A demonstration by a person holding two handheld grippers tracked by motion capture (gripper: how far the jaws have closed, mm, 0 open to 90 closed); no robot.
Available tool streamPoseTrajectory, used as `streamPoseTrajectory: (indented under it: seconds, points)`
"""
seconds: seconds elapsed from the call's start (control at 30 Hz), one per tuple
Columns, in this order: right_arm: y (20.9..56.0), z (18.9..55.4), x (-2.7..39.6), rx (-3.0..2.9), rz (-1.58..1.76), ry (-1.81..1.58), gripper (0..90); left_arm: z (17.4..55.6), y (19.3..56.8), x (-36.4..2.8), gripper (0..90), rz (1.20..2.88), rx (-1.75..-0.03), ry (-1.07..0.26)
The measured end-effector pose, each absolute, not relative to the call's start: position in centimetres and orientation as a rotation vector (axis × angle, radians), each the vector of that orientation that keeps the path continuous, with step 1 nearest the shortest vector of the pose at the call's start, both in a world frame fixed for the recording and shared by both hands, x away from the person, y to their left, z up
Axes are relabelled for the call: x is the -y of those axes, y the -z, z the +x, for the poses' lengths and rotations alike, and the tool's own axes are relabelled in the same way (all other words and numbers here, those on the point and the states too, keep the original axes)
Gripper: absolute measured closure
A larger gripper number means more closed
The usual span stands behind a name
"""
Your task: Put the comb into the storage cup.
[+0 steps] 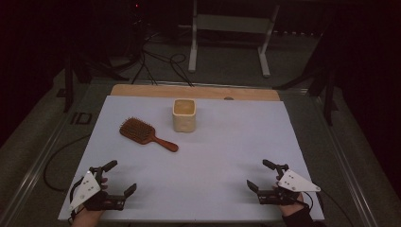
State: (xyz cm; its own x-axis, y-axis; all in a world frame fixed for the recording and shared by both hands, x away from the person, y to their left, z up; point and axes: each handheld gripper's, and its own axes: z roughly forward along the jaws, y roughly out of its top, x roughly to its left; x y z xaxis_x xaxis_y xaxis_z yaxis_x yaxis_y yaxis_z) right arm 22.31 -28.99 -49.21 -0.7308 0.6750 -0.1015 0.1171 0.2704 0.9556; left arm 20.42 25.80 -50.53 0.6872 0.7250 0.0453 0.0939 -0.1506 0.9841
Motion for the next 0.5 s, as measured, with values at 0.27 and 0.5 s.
streamPoseTrajectory:
  seconds: [0.27, 0.5]
  points:
    - [49.22, 22.44, 29.15, -2.034, 0.730, -1.474, 10.0, 20.43, 50.51, -25.73, 0.0, 1.667, -0.670, -0.630]
    - [48.97, 22.27, 29.18, -2.008, 0.734, -1.490, 10.1, 20.41, 50.22, -25.54, 0.0, 1.691, -0.639, -0.622]
